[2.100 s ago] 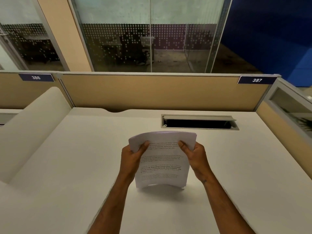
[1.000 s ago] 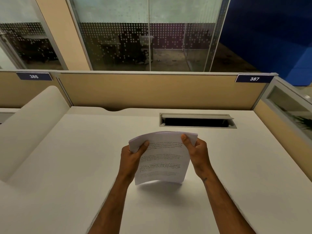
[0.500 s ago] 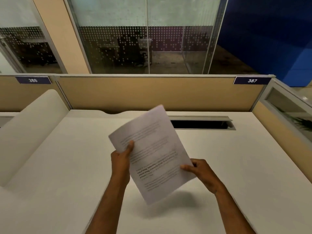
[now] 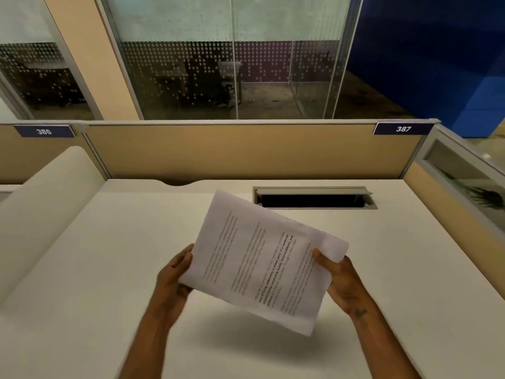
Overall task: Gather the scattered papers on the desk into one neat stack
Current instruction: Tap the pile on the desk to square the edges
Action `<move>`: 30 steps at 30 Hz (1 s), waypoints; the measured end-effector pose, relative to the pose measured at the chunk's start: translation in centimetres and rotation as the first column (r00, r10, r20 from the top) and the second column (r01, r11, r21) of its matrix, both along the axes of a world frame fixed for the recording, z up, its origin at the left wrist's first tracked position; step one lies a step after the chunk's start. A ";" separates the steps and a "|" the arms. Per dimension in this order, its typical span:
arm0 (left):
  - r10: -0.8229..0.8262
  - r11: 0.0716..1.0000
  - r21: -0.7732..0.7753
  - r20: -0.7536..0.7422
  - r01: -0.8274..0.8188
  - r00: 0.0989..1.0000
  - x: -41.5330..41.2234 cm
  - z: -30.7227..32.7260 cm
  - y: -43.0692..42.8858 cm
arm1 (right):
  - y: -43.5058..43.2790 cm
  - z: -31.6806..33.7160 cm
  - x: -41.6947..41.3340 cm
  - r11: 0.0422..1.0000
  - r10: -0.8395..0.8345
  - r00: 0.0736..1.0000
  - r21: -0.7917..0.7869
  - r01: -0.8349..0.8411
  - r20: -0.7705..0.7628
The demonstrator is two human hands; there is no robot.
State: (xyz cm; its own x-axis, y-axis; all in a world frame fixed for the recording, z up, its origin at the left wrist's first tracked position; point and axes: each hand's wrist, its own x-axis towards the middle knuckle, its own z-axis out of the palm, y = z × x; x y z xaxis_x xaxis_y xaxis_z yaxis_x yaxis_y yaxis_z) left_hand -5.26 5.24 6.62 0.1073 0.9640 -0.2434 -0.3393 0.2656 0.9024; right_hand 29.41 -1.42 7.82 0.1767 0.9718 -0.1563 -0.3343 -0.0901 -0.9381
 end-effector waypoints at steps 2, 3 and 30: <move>-0.125 0.991 0.023 -0.223 0.133 0.967 -1.6 0.6 1.0 | 0.0 0.2 0.9 0.997 0.078 0.995 0.003 -0.078 0.062; -0.187 0.978 0.031 -0.310 0.207 0.932 -1.4 0.9 1.4 | 0.1 0.3 1.1 0.994 0.109 0.988 -0.009 -0.109 0.108; 0.256 0.960 0.198 -0.338 -0.198 0.905 5.9 -1.9 0.4 | 1.4 -3.1 -1.1 0.983 -0.178 0.933 0.015 0.182 0.314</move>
State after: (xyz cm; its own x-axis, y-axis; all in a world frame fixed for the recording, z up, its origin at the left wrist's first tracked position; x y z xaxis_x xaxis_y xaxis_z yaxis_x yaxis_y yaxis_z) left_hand 0.69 5.64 4.76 -0.1850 0.9803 -0.0696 -0.0210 0.0668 0.9975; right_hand 28.28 0.00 4.69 0.3908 0.9171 -0.0783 -0.0359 -0.0698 -0.9969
